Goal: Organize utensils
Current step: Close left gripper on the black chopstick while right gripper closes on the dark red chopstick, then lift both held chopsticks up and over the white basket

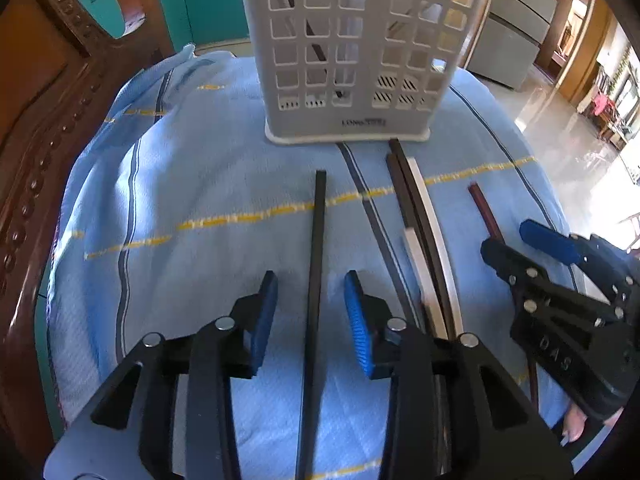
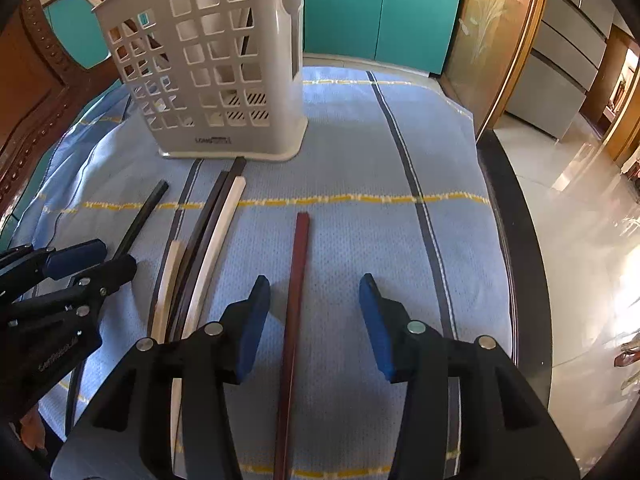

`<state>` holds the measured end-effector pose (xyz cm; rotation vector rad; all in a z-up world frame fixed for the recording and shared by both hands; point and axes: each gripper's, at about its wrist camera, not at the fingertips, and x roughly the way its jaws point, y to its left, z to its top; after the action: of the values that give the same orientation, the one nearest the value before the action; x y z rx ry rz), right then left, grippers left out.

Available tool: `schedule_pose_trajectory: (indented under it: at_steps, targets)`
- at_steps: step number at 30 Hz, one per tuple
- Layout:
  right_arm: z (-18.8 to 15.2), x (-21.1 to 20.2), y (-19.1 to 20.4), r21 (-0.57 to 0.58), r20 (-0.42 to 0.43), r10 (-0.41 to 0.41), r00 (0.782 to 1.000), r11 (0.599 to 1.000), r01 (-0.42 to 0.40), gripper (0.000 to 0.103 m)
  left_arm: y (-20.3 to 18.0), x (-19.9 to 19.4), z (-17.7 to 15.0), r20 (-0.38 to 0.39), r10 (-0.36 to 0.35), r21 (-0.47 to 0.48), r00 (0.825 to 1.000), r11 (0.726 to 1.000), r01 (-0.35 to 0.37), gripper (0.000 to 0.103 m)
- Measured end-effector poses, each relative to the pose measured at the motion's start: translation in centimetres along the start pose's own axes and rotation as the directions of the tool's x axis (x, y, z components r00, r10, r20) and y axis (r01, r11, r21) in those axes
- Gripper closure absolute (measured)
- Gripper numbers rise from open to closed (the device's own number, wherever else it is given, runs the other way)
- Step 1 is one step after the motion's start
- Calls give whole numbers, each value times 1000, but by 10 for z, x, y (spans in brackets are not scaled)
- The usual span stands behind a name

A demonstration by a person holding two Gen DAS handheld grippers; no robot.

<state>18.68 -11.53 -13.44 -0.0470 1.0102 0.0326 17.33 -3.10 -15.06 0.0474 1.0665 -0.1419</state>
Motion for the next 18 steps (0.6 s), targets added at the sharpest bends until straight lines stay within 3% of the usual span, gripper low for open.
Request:
schedule_pose_trajectory:
  at_steps: [2, 4, 6, 9, 14, 18]
  targets:
    - [1, 0, 0, -6, 0, 5, 1000, 1000, -5, 58, 1, 4, 6, 8, 9, -6, 1000, 1000, -9, 65]
    - [1, -1, -1, -9, 0, 25, 1000, 1000, -25, 82, 1, 6, 9, 9, 16, 1, 1000, 1000, -16, 65]
    - [1, -2, -1, -16, -4, 43, 999, 999, -43, 93, 2, 6, 12, -4, 16, -7, 1000, 1000, -16, 74]
    - [2, -3, -1, -10, -6, 65, 998, 998, -65, 95, 13, 8, 19, -5, 15, -28, 1000, 999, -15, 96]
    - [6, -23, -6, 7, 77, 120, 990, 993, -121, 97, 27, -5, 19, 51, -15, -80, 999, 997, 19, 96]
    - [8, -68, -16, -2, 241, 184, 953, 982, -189, 96, 30, -44, 15, 165, -8, -67, 986, 998, 19, 96]
